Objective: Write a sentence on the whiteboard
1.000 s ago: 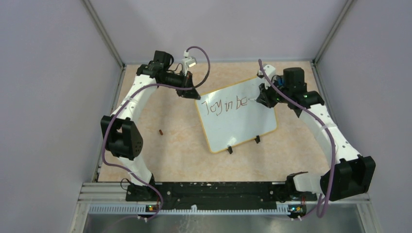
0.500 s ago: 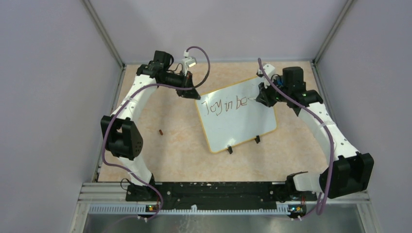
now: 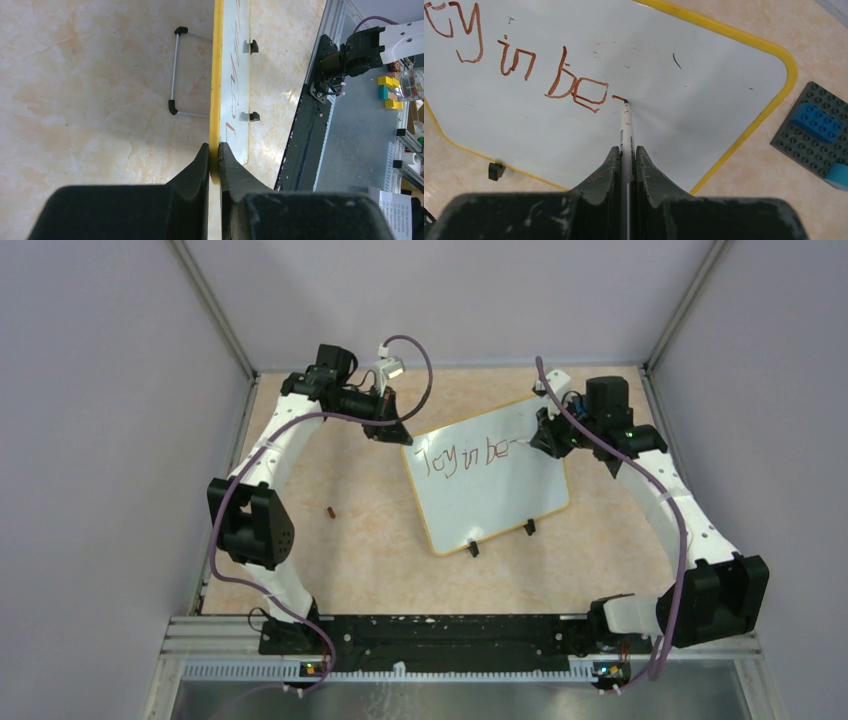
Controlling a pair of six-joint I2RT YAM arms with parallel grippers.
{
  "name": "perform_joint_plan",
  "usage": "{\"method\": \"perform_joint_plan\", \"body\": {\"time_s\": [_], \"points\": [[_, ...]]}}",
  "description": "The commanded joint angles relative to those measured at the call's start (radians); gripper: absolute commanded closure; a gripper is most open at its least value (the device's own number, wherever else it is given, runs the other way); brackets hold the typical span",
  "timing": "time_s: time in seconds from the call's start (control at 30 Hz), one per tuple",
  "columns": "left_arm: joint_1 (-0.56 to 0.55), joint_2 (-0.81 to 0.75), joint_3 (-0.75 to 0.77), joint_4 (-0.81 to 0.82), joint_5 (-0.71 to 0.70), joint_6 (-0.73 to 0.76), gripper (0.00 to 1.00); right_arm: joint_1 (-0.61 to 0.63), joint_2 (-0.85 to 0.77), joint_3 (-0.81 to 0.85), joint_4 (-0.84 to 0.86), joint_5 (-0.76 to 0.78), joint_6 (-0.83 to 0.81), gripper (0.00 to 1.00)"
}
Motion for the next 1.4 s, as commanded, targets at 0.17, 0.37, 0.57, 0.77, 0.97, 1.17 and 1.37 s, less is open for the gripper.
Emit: {"method": "perform_joint_plan", "body": {"time_s": [0.17, 0.37, 0.57, 0.77, 0.97, 1.17, 1.37], "points": [[-0.004, -0.006, 0.0, 0.031, 0.004, 0.011, 1.0, -0.03, -0.01, 0.041, 0.019, 0.002, -0.014, 1.0], [-0.004, -0.006, 0.003, 0.031, 0.007, 0.012, 1.0, -0.022, -0.007, 0.025, -0.007, -0.034, -0.022, 1.0], [-0.004, -0.006, 0.003, 0.031, 0.006, 0.012, 1.0, -0.011, -0.019, -0.011, -0.02, -0.032, -0.033, 1.0], [-0.004, -0.007, 0.001, 0.031, 0.007, 0.012, 1.0, -0.008, -0.03, -0.043, -0.037, -0.032, -0.053, 1.0], [-0.004, -0.009, 0.001, 0.031, 0.004, 0.013, 1.0, -0.009, -0.03, -0.03, -0.045, -0.006, -0.067, 1.0], [-0.004, -0.006, 0.002, 0.031, 0.006, 0.013, 1.0, -0.012, -0.035, 0.061, -0.054, 0.022, -0.071, 1.0], [-0.004, -0.009, 0.002, 0.03, 0.009, 0.013, 1.0, -0.011, -0.023, 0.131, -0.077, -0.007, -0.065, 1.0]]}}
